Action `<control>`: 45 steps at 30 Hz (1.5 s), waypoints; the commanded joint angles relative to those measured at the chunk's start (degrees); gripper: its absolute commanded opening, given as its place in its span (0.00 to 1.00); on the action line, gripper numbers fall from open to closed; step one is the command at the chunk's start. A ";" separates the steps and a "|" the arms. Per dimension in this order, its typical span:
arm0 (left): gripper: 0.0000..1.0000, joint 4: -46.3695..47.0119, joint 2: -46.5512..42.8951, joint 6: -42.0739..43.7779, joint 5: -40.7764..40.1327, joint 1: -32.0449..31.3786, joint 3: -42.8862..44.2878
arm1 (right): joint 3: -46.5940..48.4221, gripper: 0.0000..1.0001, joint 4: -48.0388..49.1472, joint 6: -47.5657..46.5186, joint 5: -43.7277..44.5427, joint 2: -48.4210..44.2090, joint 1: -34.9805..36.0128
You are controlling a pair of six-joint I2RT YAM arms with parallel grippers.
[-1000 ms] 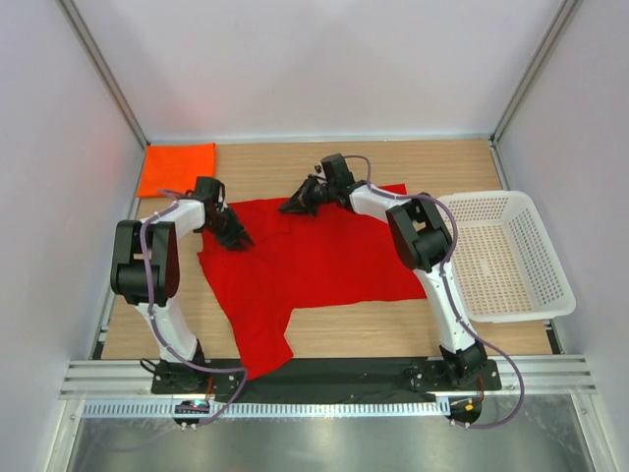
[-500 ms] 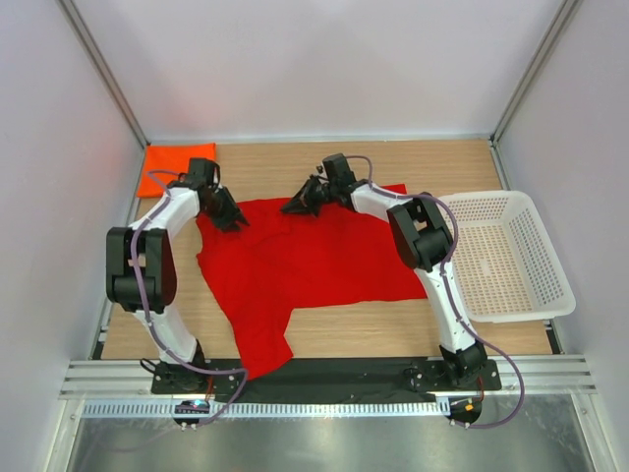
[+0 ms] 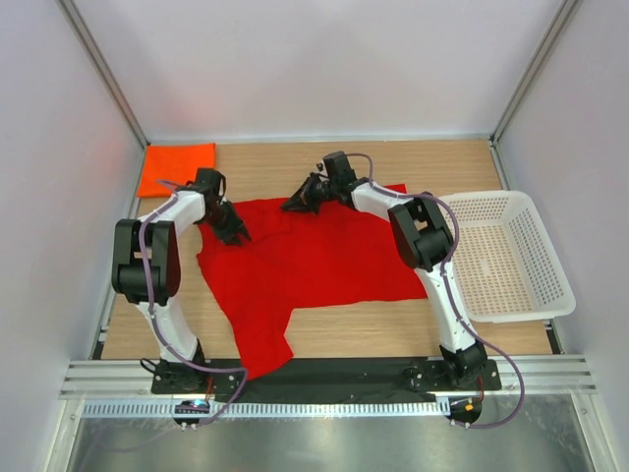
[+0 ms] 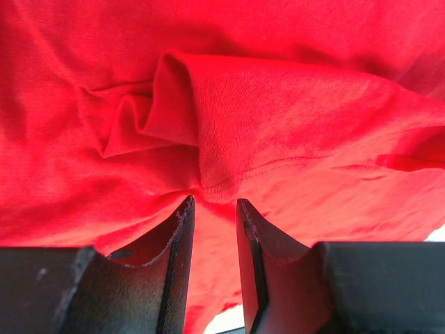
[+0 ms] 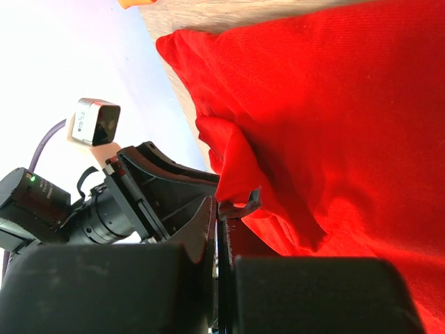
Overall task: Fold and stack the t-shirts
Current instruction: Fold the tshirt
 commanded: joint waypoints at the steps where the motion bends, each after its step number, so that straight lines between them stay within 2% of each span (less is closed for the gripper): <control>1: 0.32 0.50 1.51 0.06 0.72 -0.69 0.78 | 1.86 0.01 0.77 -0.17 -0.96 -1.03 -0.19; 5: 0.32 0.67 3.00 -0.20 1.16 -1.22 1.13 | 1.51 0.01 0.86 -0.08 -0.78 -1.21 -0.10; 12: 0.19 1.29 3.19 -0.02 0.28 -1.39 2.54 | 1.24 0.01 0.95 -0.08 -0.70 -1.30 -0.19; 14: 0.18 1.20 2.66 0.06 -0.51 -1.40 2.45 | 1.07 0.01 0.95 -0.25 -0.70 -1.38 -0.10; 16: 0.19 1.11 2.31 0.15 -0.86 -1.40 2.54 | 0.98 0.01 0.95 -0.43 -0.78 -1.47 -0.19; 18: 0.26 0.85 2.40 0.15 -0.95 -1.40 2.63 | 0.80 0.01 0.86 -0.52 -0.87 -1.47 -0.19; 23: 0.27 0.67 1.52 0.24 -2.88 -1.40 2.10 | 0.80 0.01 0.77 -0.61 -0.96 -1.56 -0.10; 29: 0.15 0.59 2.22 0.33 -2.44 -1.40 2.89 | 0.89 0.01 0.42 -0.96 -1.31 -1.56 -0.19; 34: 0.10 0.24 1.08 0.33 -2.97 -1.40 2.72 | 0.98 0.01 -0.28 -1.83 -1.40 -1.74 -0.10; 40: 0.07 -2.22 -2.17 1.38 -3.84 -1.48 2.72 | 1.42 0.01 -6.16 -7.45 -1.14 -2.53 0.07; 45: 0.01 -5.12 -6.73 3.05 -4.81 -1.40 2.54 | 1.51 0.01 -18.46 -17.99 0.96 -4.46 1.04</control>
